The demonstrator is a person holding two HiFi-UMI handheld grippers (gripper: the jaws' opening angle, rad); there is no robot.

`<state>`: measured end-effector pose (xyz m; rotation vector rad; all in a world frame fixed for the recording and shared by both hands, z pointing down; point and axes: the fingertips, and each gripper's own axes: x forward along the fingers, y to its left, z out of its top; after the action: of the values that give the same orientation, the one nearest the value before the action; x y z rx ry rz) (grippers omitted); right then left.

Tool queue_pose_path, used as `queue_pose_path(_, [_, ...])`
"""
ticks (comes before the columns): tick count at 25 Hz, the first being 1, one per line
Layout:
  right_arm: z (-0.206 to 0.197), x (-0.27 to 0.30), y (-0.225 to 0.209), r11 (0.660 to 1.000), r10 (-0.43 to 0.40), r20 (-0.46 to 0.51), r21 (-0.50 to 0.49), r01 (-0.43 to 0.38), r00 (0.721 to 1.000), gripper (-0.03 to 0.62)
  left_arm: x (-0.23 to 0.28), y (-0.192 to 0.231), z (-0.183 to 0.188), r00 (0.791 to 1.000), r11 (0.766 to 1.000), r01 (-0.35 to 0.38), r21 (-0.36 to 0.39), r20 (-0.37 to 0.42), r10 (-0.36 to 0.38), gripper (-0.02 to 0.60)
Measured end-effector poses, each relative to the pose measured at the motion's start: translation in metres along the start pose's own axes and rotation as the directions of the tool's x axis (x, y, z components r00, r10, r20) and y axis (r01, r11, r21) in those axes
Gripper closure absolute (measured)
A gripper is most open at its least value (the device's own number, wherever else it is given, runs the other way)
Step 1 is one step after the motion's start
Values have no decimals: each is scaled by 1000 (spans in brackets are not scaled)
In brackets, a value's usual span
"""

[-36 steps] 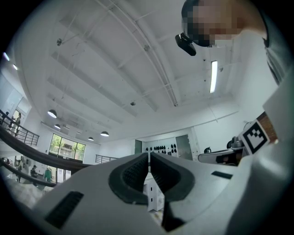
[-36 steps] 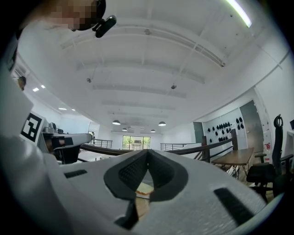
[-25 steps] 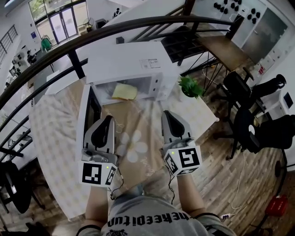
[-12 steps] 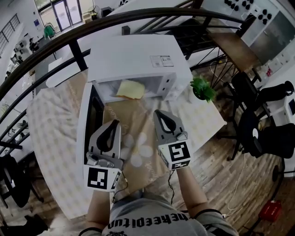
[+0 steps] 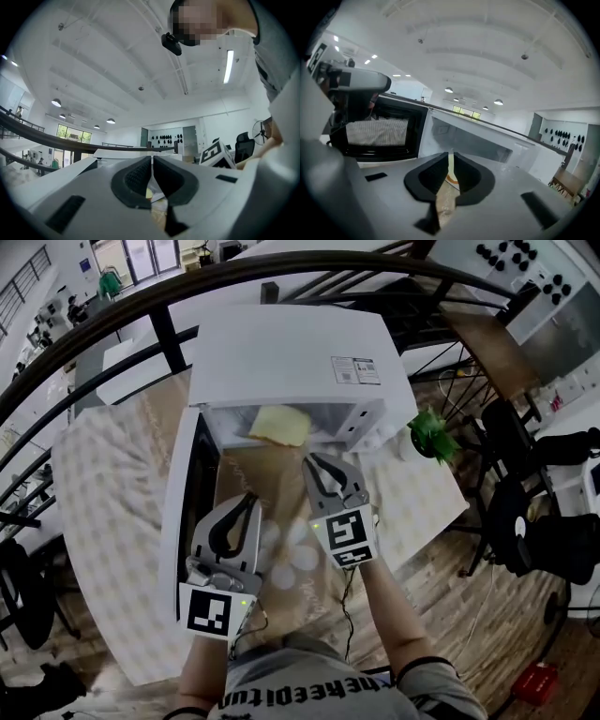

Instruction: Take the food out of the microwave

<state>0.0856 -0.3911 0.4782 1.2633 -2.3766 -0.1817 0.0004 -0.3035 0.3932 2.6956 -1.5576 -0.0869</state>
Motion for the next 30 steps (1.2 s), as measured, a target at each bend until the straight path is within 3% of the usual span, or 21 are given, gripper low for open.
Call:
queue_pose_path(6, [-21,31,6,990,35,-96,-136,-48,995,522,2,5,-10,1000,1000,-2,-29,-21,1,566])
queue_pose_path(11, [-40,50,10,958,33,-160,-276,-77,987,497,7,8,-17,1000,999,0,-38,-28,-1,566])
queue_pose_path(18, [-66,74,13,858,-34,-224,-507,-86,974,473,9,17,-26,999,999,-10,-39,-44,8,566])
queue_pose_path(30, [-102,109,16,691,-126,-289,-712,-125,949,430,8,24,-29,999,999,-22,-47,-47,20,566])
